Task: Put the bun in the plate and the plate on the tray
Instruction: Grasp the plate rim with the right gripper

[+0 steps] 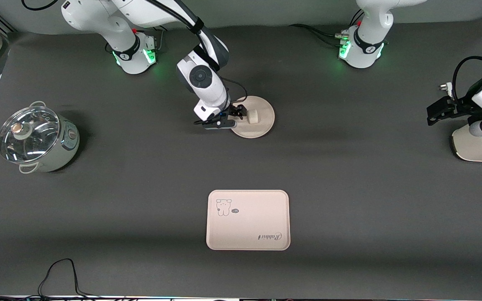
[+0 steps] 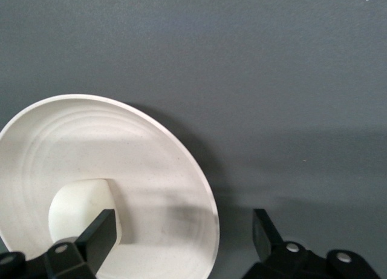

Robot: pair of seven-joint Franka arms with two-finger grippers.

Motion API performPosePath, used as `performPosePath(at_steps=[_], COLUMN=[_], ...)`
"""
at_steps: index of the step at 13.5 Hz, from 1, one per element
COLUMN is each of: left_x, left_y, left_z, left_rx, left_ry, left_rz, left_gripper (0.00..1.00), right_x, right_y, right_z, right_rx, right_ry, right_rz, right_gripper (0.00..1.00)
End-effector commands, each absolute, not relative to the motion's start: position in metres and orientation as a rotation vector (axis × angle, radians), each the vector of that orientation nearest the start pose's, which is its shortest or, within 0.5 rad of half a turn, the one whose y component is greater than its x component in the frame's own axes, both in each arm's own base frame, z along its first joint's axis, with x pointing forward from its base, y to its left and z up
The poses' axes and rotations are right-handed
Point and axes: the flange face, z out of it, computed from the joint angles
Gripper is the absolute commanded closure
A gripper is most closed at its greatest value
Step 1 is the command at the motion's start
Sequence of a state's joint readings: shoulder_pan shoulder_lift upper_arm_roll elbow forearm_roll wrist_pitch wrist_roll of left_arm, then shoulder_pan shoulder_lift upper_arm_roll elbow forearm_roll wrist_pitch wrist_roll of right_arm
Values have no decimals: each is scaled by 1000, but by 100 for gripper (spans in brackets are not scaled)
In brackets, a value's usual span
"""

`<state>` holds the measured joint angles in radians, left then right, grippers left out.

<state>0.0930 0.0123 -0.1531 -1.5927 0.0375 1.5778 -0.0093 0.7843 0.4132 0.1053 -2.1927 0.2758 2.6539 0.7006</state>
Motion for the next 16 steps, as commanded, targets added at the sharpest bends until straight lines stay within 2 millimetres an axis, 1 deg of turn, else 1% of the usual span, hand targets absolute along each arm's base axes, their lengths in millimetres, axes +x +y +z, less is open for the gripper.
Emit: performPosePath(at_steps=[1,2,4,5,7,8,11,12,14,16], left_x=[555,555,555,555,555,555,554,554,554,554], left_y=[-32,-32,-33,-34,-34,-34,-34,-34,-34,-34], left_z=[608,608,609,609,609,609,610,610,610,610], left_rx=[-3114,-3114,-3114,-3114,-3114,-3114,-3113,-3113,-3113,-3113], left_ry=[96,96,101,101,101,101,103,103,101,101], left_rz=[56,54,51,51,51,51,51,51,51,51], left_gripper=[0,0,0,0,0,0,0,0,0,0], right_x=[354,353,352,349,351,351,352,353,355,357], right_y=[435,437,432,432,430,430,430,429,428,426], right_z=[187,188,180,179,179,179,182,183,185,185], right_rx=[-2976,-2972,-2975,-2971,-2972,-2973,-2973,-2972,-2972,-2979], right_ry=[59,26,29,26,35,32,36,35,36,41], right_rz=[99,70,56,47,47,49,49,49,49,57], right_gripper=[0,0,0,0,0,4,39,49,64,73])
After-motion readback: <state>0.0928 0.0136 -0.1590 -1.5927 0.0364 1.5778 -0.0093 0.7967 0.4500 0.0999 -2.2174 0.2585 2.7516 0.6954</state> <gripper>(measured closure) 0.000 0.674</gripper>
